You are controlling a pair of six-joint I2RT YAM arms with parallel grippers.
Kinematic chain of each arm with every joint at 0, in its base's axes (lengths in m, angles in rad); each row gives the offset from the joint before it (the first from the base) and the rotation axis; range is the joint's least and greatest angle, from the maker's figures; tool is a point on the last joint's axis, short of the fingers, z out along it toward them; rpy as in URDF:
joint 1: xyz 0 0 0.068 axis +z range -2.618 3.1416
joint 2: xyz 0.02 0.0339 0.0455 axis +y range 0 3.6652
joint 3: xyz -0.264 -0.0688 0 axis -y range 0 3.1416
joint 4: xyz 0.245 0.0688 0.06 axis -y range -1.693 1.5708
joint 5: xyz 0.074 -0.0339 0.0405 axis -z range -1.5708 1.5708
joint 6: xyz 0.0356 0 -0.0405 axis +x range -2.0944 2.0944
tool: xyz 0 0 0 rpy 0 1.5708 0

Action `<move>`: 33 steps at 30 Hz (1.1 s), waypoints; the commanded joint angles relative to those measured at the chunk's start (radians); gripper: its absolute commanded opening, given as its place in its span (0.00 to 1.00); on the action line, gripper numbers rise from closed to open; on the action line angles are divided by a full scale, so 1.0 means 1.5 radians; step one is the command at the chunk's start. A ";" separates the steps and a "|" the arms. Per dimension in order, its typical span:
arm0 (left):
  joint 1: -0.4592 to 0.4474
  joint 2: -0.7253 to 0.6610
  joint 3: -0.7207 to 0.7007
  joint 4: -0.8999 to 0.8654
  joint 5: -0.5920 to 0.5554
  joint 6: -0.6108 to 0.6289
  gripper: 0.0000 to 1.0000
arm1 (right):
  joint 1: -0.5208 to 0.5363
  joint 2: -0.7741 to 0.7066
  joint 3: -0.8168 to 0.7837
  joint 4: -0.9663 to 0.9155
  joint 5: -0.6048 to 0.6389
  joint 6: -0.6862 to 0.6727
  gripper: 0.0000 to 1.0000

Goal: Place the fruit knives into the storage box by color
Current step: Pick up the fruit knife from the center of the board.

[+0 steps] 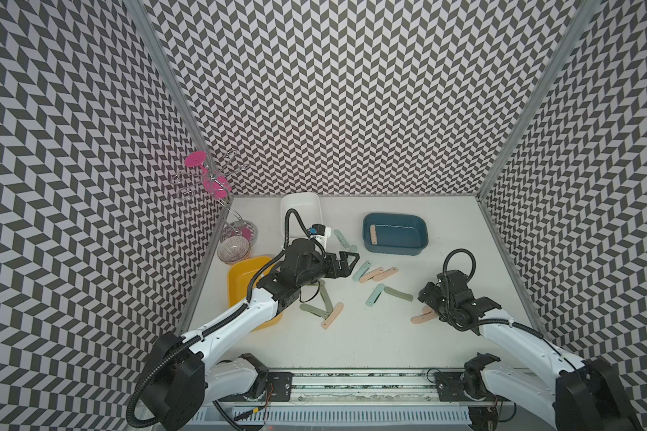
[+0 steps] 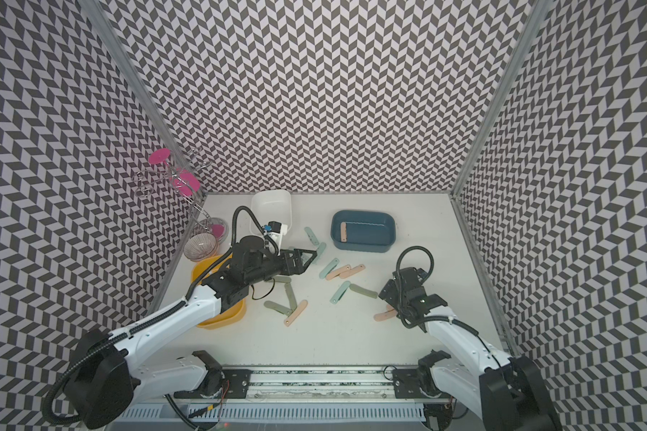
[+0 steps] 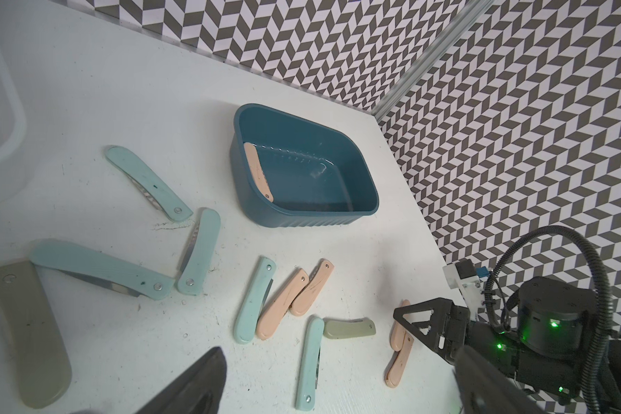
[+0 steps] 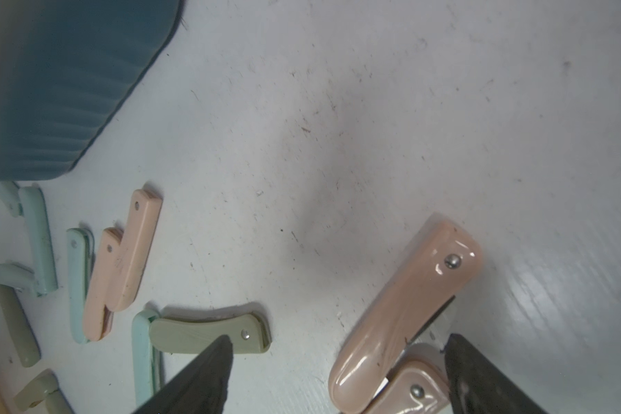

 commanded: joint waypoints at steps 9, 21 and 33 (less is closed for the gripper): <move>-0.004 0.039 0.028 0.009 -0.004 0.017 1.00 | -0.029 0.119 0.070 0.097 0.001 -0.077 0.68; -0.004 0.047 0.032 0.006 -0.001 0.021 1.00 | -0.031 0.237 0.127 0.064 0.029 -0.188 0.52; -0.004 0.055 0.031 0.008 0.002 0.016 1.00 | 0.022 0.222 0.128 0.028 0.075 -0.224 0.64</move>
